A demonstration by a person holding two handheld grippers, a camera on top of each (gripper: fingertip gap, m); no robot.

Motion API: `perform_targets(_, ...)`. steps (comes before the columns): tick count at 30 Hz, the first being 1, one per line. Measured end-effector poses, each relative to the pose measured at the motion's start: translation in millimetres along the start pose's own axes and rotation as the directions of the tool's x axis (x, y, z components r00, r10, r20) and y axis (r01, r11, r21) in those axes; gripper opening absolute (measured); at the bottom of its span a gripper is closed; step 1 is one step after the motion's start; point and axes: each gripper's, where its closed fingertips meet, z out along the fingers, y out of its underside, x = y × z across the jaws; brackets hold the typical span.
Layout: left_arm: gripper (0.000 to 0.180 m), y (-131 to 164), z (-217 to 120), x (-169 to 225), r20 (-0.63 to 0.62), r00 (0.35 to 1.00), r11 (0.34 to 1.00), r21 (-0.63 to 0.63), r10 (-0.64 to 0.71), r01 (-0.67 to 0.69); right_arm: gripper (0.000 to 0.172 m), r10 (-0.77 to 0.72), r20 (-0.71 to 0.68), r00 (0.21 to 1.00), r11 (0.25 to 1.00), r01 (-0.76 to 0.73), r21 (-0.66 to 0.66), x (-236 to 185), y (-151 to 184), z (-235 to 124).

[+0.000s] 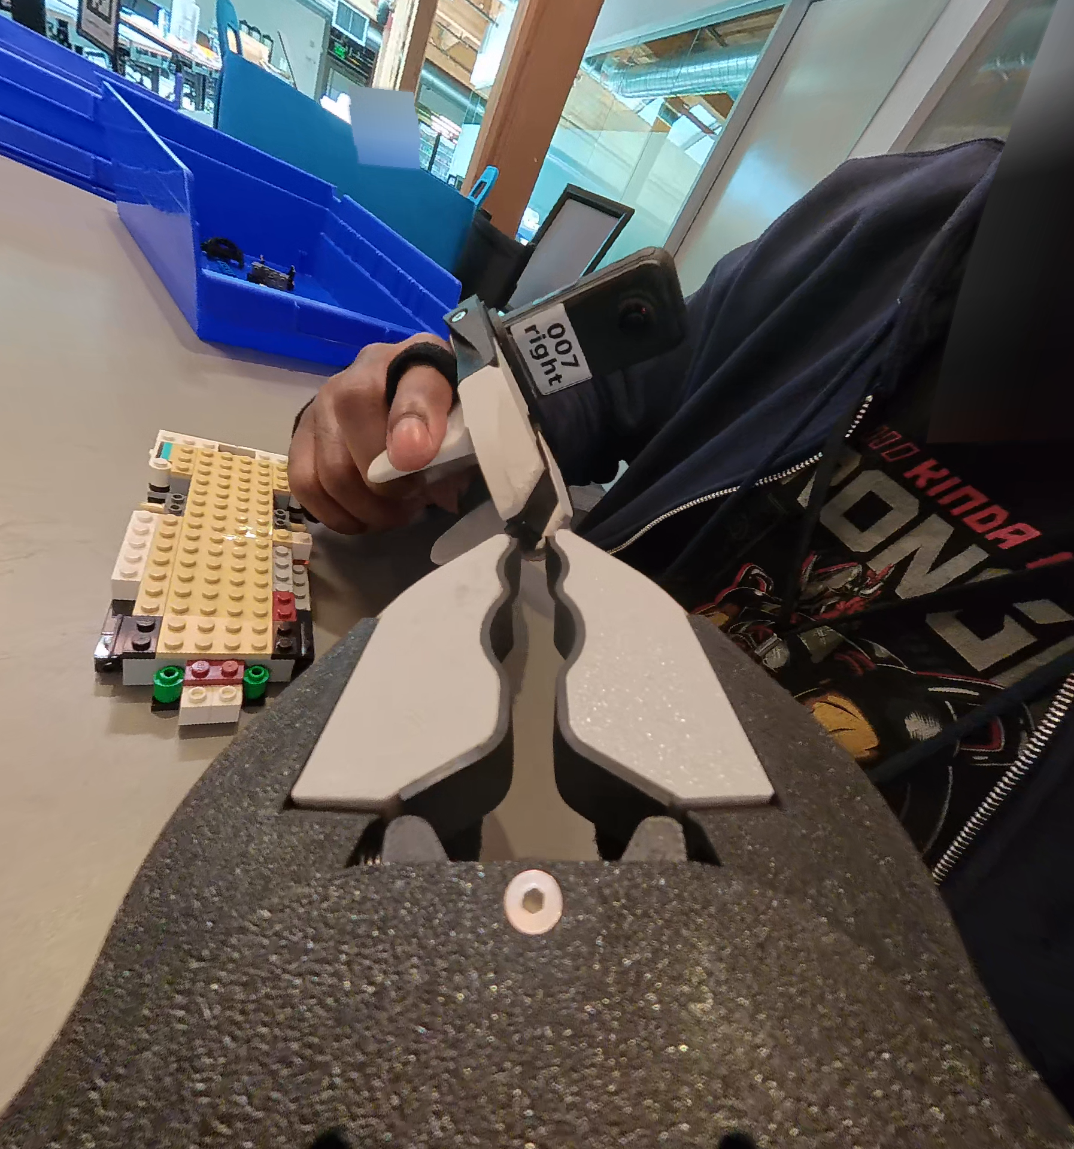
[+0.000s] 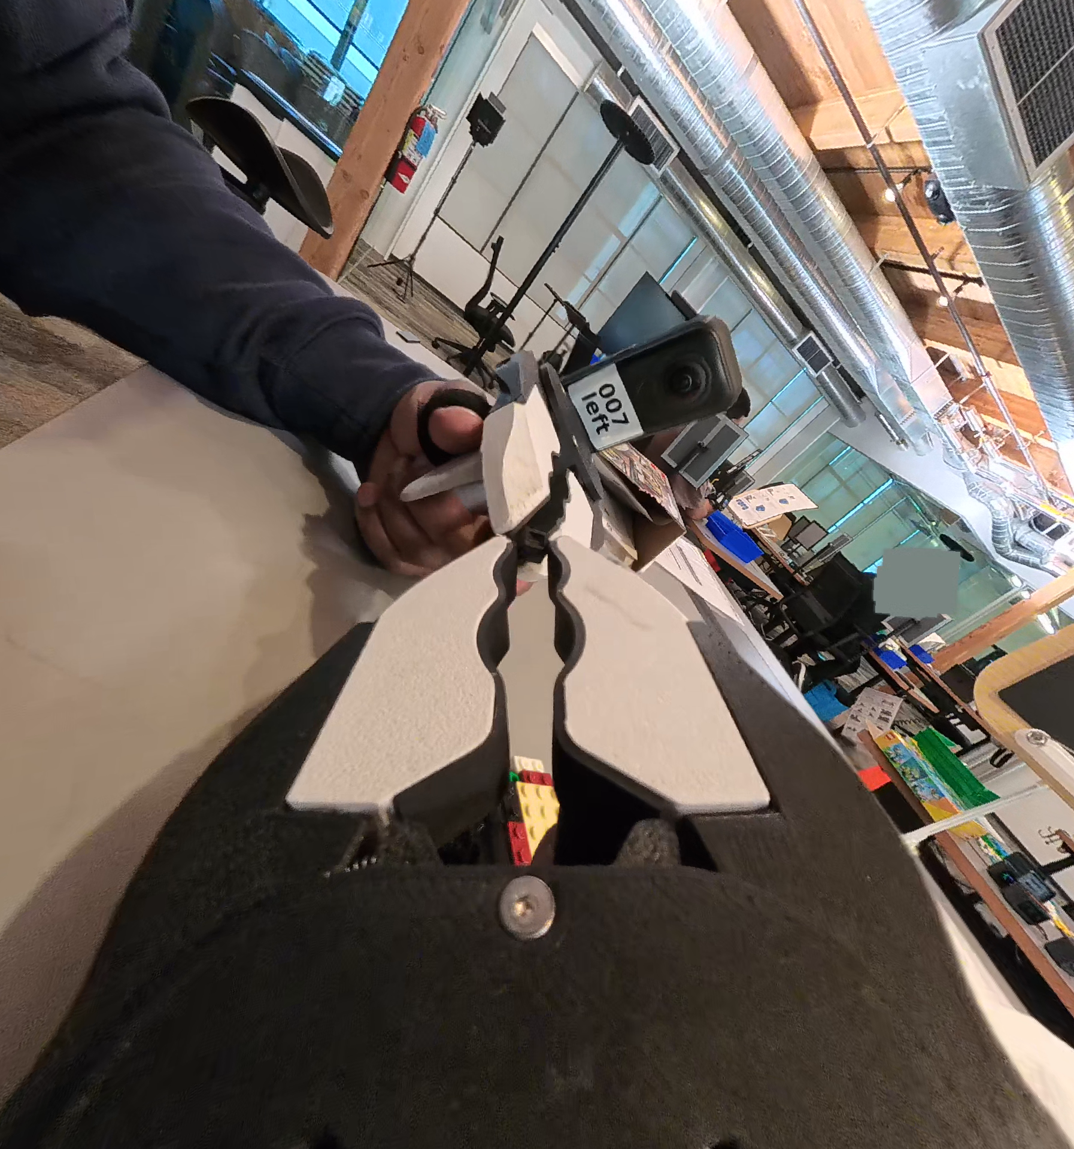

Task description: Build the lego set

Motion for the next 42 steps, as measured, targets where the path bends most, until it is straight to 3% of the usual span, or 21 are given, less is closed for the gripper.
perform_targets(5, 0.009, 1.1, -3.5, -12.8, 0.122, 0.989, 0.996, -0.041, 0.083, -0.078, 0.008, 0.159, 0.004, 0.987, 0.983, -0.158, -0.092, 3.5, 13.4, 1.3)
perform_targets(11, 0.008, -1.5, -14.2, -32.0, 0.321, 0.899, 0.954, -0.125, 0.298, -0.272, 0.008, 0.475, -0.062, 0.878, 0.847, -0.475, -0.240, 9.8, 29.2, 1.5)
perform_targets(14, 0.012, -3.3, -16.1, -37.7, 0.391, 0.813, 0.902, -0.187, 0.432, -0.389, 0.008, 0.653, -0.071, 0.754, 0.712, -0.643, -0.283, 4.1, 32.5, 0.3)
perform_targets(18, 0.015, 5.3, -9.9, -38.2, 0.392, 0.666, 0.773, -0.335, 0.634, -0.539, 0.008, 0.858, -0.097, 0.505, 0.460, -0.838, -0.295, -1.1, 38.0, -3.4)
perform_targets(21, 0.023, 16.6, -6.0, -42.2, 0.363, 0.626, 0.722, -0.414, 0.690, -0.555, 0.008, 0.930, -0.077, 0.360, 0.332, -0.911, -0.244, 2.3, 36.8, -5.7)
perform_targets(24, 0.023, 22.6, -4.2, -48.2, 0.357, 0.585, 0.681, -0.472, 0.728, -0.560, 0.008, 0.961, -0.067, 0.269, 0.245, -0.937, -0.249, 0.6, 38.5, -6.4)
perform_targets(36, 0.005, 17.7, -2.6, -45.1, 0.357, 0.538, 0.645, -0.460, 0.764, -0.610, 0.009, 0.995, -0.045, 0.089, 0.076, -0.969, -0.234, -6.3, 41.7, -4.0)
perform_targets(39, 0.004, 19.8, -4.0, -48.1, 0.362, 0.587, 0.687, -0.459, 0.724, -0.564, 0.009, 0.992, -0.066, 0.111, 0.093, -0.968, -0.232, -4.4, 45.4, -4.4)
perform_targets(42, 0.004, 14.5, -8.3, -51.8, 0.404, 0.639, 0.753, -0.421, 0.655, -0.505, 0.008, 0.979, -0.090, 0.183, 0.160, -0.963, -0.217, 3.9, 47.0, -6.1)
